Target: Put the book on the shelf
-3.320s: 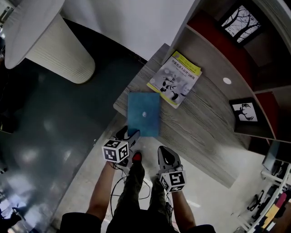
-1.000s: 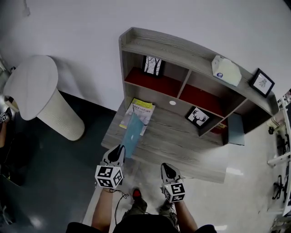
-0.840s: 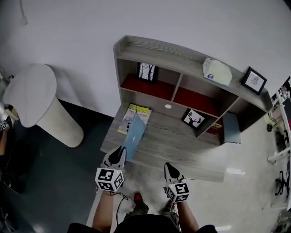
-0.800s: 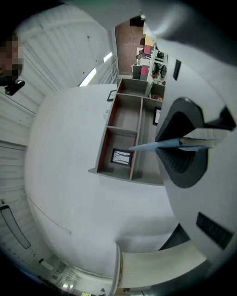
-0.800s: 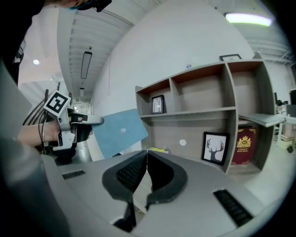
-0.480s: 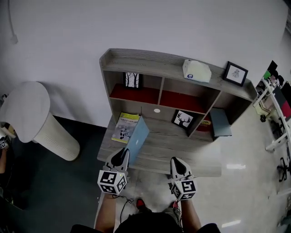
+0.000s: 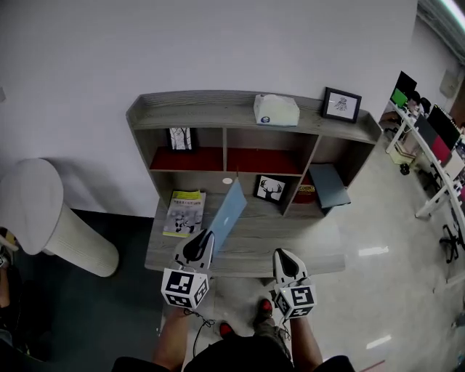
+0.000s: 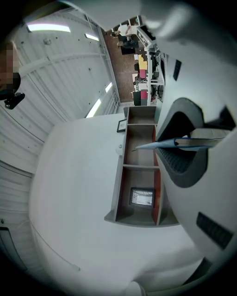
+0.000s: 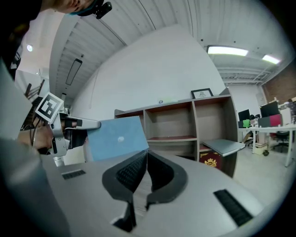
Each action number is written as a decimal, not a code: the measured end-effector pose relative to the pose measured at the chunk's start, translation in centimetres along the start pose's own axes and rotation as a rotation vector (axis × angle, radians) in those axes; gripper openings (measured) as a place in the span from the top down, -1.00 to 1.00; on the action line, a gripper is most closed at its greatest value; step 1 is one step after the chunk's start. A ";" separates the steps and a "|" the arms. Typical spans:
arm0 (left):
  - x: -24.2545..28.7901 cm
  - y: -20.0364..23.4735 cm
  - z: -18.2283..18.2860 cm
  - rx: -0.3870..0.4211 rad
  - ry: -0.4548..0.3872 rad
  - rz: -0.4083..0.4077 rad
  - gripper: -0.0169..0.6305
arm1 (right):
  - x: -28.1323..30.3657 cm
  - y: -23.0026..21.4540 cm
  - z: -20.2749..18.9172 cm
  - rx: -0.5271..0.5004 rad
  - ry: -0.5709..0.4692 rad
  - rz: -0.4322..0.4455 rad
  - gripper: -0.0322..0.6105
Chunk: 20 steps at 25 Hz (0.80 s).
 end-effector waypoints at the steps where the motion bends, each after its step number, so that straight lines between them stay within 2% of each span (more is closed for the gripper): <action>1: 0.5 -0.6 0.5 0.007 -0.011 -0.011 0.81 | -0.3 -0.6 0.1 0.000 -0.003 -0.011 0.81; 7: 3.7 -3.2 3.6 0.066 -0.073 -0.043 0.81 | -0.6 -4.1 0.9 0.001 -0.035 -0.044 0.81; 13: 6.8 -5.0 6.0 0.123 -0.128 -0.039 0.81 | 0.4 -7.6 2.2 0.001 -0.073 -0.051 0.81; 20: 9.7 -7.4 7.7 0.323 -0.204 -0.028 0.81 | 1.4 -11.7 2.3 0.031 -0.089 -0.060 0.81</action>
Point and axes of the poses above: the fingertips, and each gripper's own axes: x forward along the fingers, y to its left, z out of its top, the point moved 4 cm from there along -x, backward along the fingers, and after that the axes turned 14 degrees about z, right-handed, at the moved point
